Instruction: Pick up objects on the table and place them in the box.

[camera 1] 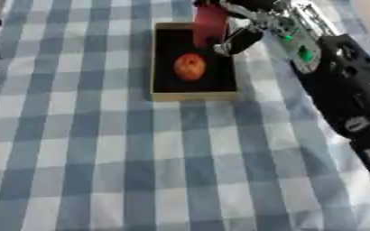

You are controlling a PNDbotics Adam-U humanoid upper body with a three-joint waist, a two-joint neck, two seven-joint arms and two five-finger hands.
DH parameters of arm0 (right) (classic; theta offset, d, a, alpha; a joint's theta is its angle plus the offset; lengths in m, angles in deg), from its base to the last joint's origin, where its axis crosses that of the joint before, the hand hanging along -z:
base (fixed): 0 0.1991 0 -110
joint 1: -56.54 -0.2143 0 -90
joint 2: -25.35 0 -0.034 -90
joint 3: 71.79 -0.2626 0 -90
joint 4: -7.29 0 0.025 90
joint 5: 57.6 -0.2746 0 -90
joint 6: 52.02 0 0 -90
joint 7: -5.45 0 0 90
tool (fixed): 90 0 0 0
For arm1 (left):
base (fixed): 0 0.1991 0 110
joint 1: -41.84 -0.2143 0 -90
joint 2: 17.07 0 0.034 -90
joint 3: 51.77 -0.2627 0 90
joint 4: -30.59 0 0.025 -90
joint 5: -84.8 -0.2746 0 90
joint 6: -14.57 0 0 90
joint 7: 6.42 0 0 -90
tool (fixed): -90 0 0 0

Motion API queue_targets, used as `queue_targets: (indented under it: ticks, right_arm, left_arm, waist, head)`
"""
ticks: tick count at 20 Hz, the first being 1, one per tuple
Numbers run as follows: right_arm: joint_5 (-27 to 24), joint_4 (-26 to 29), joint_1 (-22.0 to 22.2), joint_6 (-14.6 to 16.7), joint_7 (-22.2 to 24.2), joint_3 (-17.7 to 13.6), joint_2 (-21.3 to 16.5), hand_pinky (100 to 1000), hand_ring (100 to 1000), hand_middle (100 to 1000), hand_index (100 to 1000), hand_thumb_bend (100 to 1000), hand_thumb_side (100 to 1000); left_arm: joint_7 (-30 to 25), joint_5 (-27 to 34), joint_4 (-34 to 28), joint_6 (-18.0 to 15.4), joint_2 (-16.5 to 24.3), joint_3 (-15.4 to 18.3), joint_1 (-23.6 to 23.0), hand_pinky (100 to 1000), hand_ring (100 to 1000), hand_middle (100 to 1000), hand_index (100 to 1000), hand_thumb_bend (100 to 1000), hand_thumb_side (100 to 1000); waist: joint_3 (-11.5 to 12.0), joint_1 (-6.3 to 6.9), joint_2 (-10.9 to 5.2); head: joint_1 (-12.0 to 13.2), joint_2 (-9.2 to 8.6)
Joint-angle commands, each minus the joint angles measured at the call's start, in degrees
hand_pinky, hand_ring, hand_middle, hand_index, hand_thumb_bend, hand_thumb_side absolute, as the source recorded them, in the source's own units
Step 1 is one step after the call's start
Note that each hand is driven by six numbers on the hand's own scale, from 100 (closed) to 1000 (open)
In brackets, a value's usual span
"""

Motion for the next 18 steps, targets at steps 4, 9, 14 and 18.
queue_targets:
  ticks: [4,9,14,18]
  right_arm:
    - [3.3,-2.27,-1.14,1.06,-1.96,-0.88,1.1,153,616,643,705,164,139]
    - [4.71,-3.36,-1.39,1.84,-0.65,-1.21,1.45,308,715,761,847,115,326]
    - [5.16,-3.51,-1.4,3.81,3.14,-1.41,1.57,552,866,865,928,100,623]
    - [3.62,-1.36,-1.65,4.89,5.91,-2.34,1.29,598,892,886,951,100,702]
  left_arm:
    - [-0.27,0.28,-0.84,-0.09,0.5,0.07,0.78,726,791,671,640,100,547]
    - [-0.38,0.32,-0.84,-0.1,0.5,0.04,0.8,726,791,672,640,100,547]
    - [-0.49,0.31,-0.84,-0.12,0.44,0.05,0.8,726,792,672,640,100,546]
    - [-0.62,0.27,-0.84,-0.19,0.49,0.04,0.7,727,792,673,641,100,545]
  waist:
    - [0.05,0.18,-0.96]
    - [-0.02,0.18,-1.0]
    - [-0.16,0.26,-0.96]
    - [-0.36,0.27,-0.96]
  head:
    - [-0.09,0.27]
    - [0.02,0.14]
    - [0.04,0.24]
    - [0.01,0.29]
